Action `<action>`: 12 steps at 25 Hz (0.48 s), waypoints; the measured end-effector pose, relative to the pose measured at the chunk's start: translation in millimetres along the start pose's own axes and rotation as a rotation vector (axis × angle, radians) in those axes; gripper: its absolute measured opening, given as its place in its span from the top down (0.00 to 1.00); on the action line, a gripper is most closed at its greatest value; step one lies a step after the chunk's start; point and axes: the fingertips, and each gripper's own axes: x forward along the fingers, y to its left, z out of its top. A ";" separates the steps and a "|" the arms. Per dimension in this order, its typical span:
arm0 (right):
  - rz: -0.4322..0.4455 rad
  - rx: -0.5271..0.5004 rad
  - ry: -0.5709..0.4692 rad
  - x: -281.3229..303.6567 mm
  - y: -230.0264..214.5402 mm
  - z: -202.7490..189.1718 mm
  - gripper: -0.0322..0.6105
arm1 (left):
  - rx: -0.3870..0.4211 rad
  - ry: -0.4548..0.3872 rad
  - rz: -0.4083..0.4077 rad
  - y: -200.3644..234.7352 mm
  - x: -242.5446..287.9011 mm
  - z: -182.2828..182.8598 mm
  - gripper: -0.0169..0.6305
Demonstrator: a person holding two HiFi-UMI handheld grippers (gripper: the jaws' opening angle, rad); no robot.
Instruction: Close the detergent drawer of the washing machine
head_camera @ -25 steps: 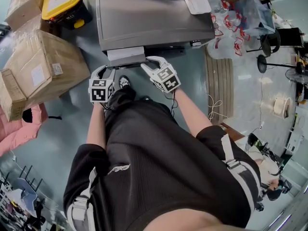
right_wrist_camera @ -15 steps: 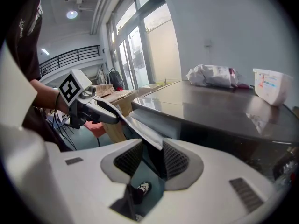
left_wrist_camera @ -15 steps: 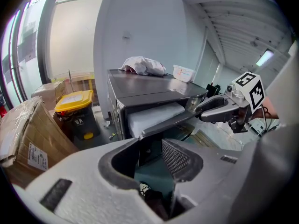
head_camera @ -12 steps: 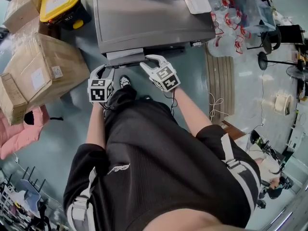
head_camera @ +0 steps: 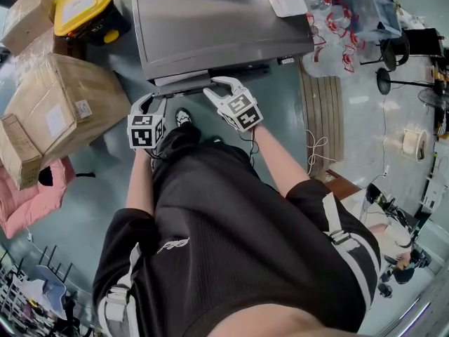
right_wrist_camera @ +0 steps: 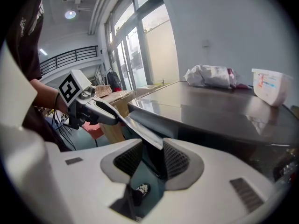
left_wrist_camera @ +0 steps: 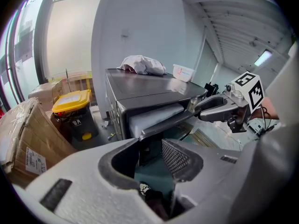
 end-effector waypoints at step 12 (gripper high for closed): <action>-0.056 0.041 -0.026 4.9 0.8 4.1 0.72 | 0.002 -0.005 -0.053 7.2 1.1 -1.9 0.73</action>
